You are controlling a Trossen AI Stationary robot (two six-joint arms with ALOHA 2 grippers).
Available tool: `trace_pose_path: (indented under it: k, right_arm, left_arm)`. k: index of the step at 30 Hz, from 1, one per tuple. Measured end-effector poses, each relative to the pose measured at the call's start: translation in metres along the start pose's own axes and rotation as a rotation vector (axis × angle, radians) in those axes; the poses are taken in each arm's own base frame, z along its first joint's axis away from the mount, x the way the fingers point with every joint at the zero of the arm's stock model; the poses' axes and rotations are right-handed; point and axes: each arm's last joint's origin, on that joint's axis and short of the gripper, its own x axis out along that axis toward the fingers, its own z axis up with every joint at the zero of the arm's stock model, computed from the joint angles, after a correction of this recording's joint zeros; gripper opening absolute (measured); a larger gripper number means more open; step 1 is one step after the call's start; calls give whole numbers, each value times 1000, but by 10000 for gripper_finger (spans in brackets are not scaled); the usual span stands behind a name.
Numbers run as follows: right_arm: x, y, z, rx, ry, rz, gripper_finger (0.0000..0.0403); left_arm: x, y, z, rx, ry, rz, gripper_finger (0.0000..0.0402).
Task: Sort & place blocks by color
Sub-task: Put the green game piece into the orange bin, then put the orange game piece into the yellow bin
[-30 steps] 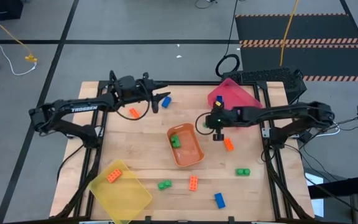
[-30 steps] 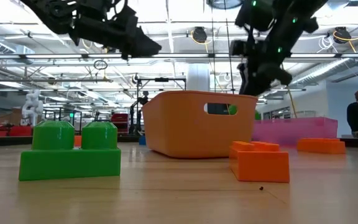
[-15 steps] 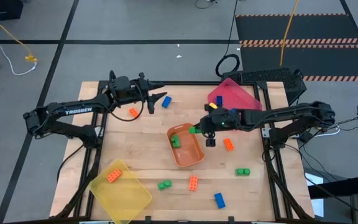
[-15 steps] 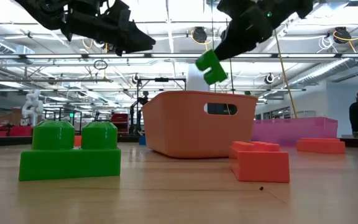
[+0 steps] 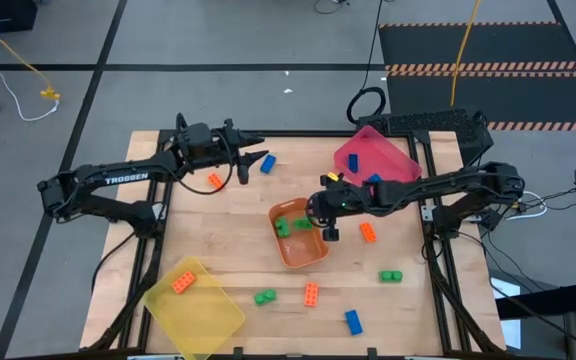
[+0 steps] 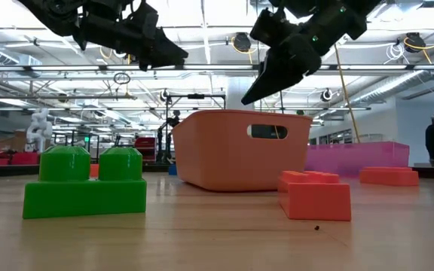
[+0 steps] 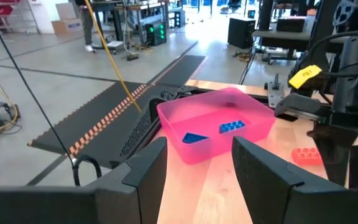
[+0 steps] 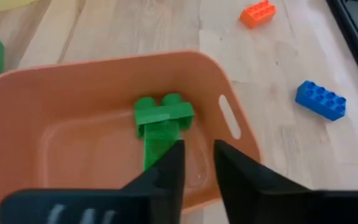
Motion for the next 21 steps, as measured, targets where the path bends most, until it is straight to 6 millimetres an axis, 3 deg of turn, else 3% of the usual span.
trace_pose_path:
  k: [9,21]
  right_arm:
    - [-4,-2,-3,73,41,-73,184]
    - [-48,1,-35,488,399,-157,207]
  left_arm:
    - [0,0,-1,-19,10,-1,182]
    - [0,0,-4,-25,37,-3,182]
